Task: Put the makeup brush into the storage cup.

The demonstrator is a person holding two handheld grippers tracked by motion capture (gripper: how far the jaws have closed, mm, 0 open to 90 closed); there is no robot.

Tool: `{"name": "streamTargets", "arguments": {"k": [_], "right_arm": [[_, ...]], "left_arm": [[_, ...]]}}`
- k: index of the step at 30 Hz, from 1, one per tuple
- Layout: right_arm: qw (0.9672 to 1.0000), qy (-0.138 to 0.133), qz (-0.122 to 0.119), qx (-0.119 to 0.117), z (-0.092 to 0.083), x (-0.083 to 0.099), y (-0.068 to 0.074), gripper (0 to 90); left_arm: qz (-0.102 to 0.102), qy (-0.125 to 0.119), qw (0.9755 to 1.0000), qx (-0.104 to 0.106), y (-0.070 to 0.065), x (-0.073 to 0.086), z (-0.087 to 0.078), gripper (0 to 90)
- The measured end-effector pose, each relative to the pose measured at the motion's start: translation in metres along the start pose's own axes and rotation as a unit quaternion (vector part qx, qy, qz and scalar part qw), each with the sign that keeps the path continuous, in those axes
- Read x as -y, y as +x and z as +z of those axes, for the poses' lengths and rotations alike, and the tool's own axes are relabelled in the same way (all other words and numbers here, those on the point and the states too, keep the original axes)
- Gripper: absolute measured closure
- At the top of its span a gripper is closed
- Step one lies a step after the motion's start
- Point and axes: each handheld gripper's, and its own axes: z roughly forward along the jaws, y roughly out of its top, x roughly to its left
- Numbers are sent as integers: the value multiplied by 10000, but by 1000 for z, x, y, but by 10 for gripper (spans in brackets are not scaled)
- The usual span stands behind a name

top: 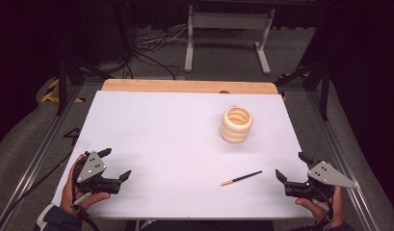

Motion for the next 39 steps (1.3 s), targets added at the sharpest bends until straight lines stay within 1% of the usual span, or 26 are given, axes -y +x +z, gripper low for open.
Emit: {"name": "streamTargets", "arguments": {"k": [6, 7, 9, 10, 12, 13, 15, 16, 17, 19, 22, 23, 25, 26, 28, 31, 35, 37, 38, 39], "right_arm": [[9999, 77, -13, -68, -2, -1, 0, 81], [9999, 106, -29, -57, -2, -1, 0, 89], [9999, 110, -32, -130, -3, -3, 0, 103], [9997, 157, -108, -173, -2, -5, 0, 114], [9995, 175, -132, -212, -2, -6, 1, 123], [9993, 201, -183, -262, -2, -7, 1, 131], [9979, 328, -362, -428, 0, -15, 3, 147], [9979, 328, -362, -428, 0, -15, 3, 147], [9973, 368, -423, -481, 1, -18, 4, 152], [9949, 489, -572, -668, 3, -26, 6, 157], [9924, 561, -728, -815, 6, -36, 6, 159], [9910, 610, -791, -890, 8, -40, 6, 159], [9885, 726, -956, -923, 10, -46, 6, 163], [9871, 780, -992, -985, 12, -48, 6, 163], [9846, 887, -1108, -1021, 14, -53, 5, 169], [9782, 1088, -1332, -1162, 18, -62, 3, 178], [9674, 1378, -1659, -1325, 26, -73, 5, 192], [9615, 1491, -1793, -1458, 30, -77, 7, 200], [9567, 1586, -1907, -1523, 33, -80, 10, 200], [9549, 1622, -1944, -1550, 35, -81, 11, 201]], "left_arm": [[67, 53, 9999, 77, -1, 0, 4, 60], [38, 41, 9999, 101, -1, 0, 4, 60], [36, 51, 9999, 116, -2, 0, 5, 61], [72, 65, 9999, 123, -3, 0, 5, 60], [89, 54, 9999, 138, -3, -1, 5, 60], [98, 62, 9998, 158, -3, -1, 5, 60], [104, 72, 9997, 186, -4, -1, 5, 60], [104, 72, 9997, 186, -4, -1, 5, 60], [82, 79, 9997, 199, -4, -1, 6, 60], [107, 75, 9997, 205, -4, -1, 5, 60], [100, 56, 9998, 190, -5, 0, 4, 60], [104, 60, 9997, 199, -5, 0, 4, 62], [83, 69, 9997, 202, -5, 0, 5, 63], [82, 70, 9997, 207, -5, 0, 5, 63], [71, 96, 9997, 221, -5, 0, 6, 62], [86, 123, 9996, 246, -5, 0, 6, 64], [62, 154, 9995, 272, -6, 1, 7, 64], [76, 165, 9995, 260, -6, 1, 7, 63], [101, 160, 9995, 268, -5, 1, 7, 64], [101, 165, 9995, 269, -5, 1, 7, 63]]}}
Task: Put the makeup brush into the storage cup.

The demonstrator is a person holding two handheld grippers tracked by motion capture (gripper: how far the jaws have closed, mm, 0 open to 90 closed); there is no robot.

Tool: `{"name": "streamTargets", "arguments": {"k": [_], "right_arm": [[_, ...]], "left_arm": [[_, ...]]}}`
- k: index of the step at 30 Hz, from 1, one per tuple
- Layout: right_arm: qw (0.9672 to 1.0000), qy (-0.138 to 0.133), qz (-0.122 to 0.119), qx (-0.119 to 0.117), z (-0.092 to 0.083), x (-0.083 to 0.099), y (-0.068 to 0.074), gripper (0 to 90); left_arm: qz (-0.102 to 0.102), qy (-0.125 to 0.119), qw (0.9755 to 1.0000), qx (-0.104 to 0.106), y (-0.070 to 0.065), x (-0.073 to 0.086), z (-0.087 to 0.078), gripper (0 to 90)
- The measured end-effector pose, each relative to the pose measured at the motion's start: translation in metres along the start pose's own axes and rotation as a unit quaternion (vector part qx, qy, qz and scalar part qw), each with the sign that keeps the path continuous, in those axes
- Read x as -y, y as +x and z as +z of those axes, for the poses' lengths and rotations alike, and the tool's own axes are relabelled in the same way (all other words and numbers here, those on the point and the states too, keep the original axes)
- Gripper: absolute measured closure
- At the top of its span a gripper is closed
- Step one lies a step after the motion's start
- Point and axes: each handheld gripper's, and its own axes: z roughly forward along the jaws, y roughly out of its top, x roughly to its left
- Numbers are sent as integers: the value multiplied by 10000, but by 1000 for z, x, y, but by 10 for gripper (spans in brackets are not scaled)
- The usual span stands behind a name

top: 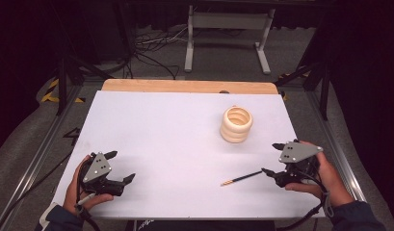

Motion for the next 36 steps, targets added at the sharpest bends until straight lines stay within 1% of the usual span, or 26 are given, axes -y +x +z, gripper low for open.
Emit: {"name": "streamTargets", "arguments": {"k": [3, 4, 5, 9, 12, 13, 14, 15, 16, 17, 19, 20, 22, 25, 26, 28, 29, 32, 34, 35, 36], "right_arm": [[9997, 125, -153, -162, 8, -8, 3, 207], [9994, 177, -204, -201, 11, -10, 5, 207], [9994, 177, -204, -201, 11, -10, 5, 207], [9974, 376, -429, -450, 26, -19, 13, 224], [9957, 507, -526, -566, 35, -24, 17, 228], [9948, 542, -611, -608, 40, -27, 19, 227], [9940, 588, -644, -662, 44, -30, 20, 229], [9940, 588, -644, -662, 44, -30, 20, 229], [9931, 645, -681, -699, 46, -31, 21, 230], [9915, 719, -759, -772, 52, -34, 23, 233], [9897, 817, -819, -842, 58, -37, 25, 235], [9882, 867, -891, -895, 60, -39, 26, 235], [9875, 912, -894, -919, 63, -40, 27, 236], [9839, 1045, -995, -1051, 72, -44, 30, 237], [9839, 1045, -995, -1051, 72, -44, 30, 237], [9827, 1078, -1037, -1090, 75, -45, 31, 241], [9817, 1107, -1049, -1145, 77, -45, 31, 243], [9799, 1160, -1077, -1218, 81, -46, 32, 245], [9780, 1222, -1124, -1263, 84, -48, 33, 250], [9779, 1223, -1122, -1270, 85, -48, 34, 252], [9766, 1251, -1153, -1315, 86, -49, 35, 257]], "left_arm": [[-19, -8, 10000, 11, 0, 0, 0, 63], [-15, -2, 10000, 16, 0, 1, -1, 63], [-15, -2, 10000, 16, 0, 1, -1, 63], [-8, -22, 10000, 36, 0, 1, -1, 63], [15, -6, 10000, 42, 0, 1, -1, 63], [26, -4, 10000, 58, -1, 1, -1, 63], [30, 0, 10000, 57, -1, 1, -1, 63], [30, 0, 10000, 57, -1, 1, -1, 63], [22, -5, 10000, 62, -1, 1, -1, 63], [26, -8, 10000, 72, -1, 1, -1, 63], [52, 0, 10000, 84, -1, 1, 0, 63], [45, 0, 10000, 87, -1, 1, -1, 63], [55, 9, 10000, 81, -1, 1, -1, 63], [68, 22, 9999, 74, -1, 1, -1, 63], [69, 25, 9999, 78, -1, 1, -1, 63], [43, 26, 9999, 97, -1, 1, -1, 63], [62, 32, 9999, 87, -1, 1, 0, 63], [54, 33, 9999, 87, -1, 1, 0, 64], [54, 32, 9999, 93, -1, 1, 0, 63], [76, 32, 9999, 93, -1, 1, 0, 63], [73, 27, 9999, 92, -1, 1, 0, 63]]}}
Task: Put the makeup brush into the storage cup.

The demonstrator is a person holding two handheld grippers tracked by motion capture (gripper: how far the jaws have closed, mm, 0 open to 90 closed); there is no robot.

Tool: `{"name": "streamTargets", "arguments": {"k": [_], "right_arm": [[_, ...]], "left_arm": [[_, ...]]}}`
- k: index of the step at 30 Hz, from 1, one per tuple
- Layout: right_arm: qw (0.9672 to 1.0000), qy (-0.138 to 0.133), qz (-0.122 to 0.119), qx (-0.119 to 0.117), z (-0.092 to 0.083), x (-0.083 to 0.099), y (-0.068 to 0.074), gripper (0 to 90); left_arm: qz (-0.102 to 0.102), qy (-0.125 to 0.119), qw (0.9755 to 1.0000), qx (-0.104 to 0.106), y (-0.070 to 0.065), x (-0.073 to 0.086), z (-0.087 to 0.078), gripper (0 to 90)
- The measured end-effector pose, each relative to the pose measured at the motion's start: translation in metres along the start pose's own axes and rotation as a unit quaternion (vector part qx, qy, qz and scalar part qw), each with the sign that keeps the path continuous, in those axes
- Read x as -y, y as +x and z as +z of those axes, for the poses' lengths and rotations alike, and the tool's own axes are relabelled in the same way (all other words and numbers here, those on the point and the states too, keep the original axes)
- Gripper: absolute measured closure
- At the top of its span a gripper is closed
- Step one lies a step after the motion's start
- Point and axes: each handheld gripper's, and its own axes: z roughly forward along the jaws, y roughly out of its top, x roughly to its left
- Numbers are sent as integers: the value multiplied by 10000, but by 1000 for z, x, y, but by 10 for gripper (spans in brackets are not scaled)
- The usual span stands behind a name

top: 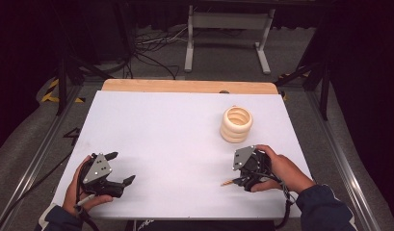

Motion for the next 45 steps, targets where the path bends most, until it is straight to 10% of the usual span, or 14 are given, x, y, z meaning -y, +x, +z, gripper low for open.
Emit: {"name": "streamTargets", "arguments": {"k": [21, 45], "right_arm": [[9939, 748, -504, -633, 28, -18, 7, 520], [9890, 1079, -618, -800, 46, -18, 6, 838]], "left_arm": [[85, 1, 10000, 43, -3, -2, 1, 63], [47, 36, 9999, 85, -3, 0, 2, 63]]}}
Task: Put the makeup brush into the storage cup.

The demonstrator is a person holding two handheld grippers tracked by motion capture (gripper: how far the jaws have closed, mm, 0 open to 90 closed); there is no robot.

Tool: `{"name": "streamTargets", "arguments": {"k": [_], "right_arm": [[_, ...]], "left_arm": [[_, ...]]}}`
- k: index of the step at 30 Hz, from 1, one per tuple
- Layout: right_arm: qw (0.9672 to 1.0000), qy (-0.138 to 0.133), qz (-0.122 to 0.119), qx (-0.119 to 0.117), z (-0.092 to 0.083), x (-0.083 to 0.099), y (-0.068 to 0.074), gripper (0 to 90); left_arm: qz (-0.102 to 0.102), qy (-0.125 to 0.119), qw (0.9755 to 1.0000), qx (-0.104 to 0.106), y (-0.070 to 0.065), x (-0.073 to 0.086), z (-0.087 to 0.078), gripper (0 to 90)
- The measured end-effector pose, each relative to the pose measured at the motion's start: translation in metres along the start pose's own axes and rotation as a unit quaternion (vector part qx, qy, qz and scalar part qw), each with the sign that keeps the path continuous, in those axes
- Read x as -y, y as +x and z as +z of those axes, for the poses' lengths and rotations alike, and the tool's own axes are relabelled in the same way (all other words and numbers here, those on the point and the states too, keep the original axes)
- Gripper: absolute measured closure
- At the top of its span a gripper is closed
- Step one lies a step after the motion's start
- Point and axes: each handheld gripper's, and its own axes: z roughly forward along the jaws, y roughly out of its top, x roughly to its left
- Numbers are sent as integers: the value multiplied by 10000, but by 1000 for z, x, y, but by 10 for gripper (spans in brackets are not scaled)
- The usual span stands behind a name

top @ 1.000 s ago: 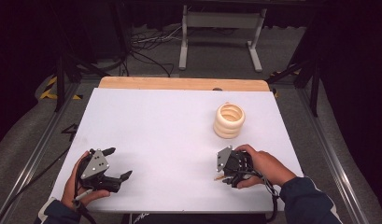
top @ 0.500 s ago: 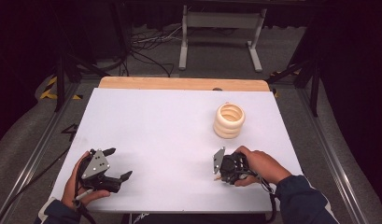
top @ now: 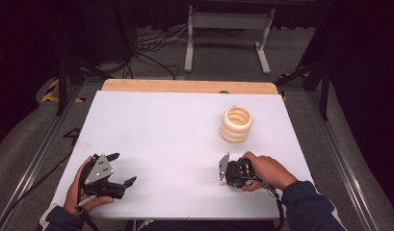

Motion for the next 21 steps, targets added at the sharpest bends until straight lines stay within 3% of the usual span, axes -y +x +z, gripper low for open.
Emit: {"name": "streamTargets", "arguments": {"k": [13, 17, 21], "right_arm": [[9999, -85, -19, 113, -8, 3, 0, 843], [9988, -362, 73, 323, -17, 7, -3, 843], [9945, -853, 325, 515, -31, 15, -8, 843]], "left_arm": [[-3, 19, 10000, -2, 0, 0, 0, 64], [-4, 8, 10000, -6, 0, 0, 0, 63], [-2, 10, 10000, -3, 0, 0, 0, 63]]}}
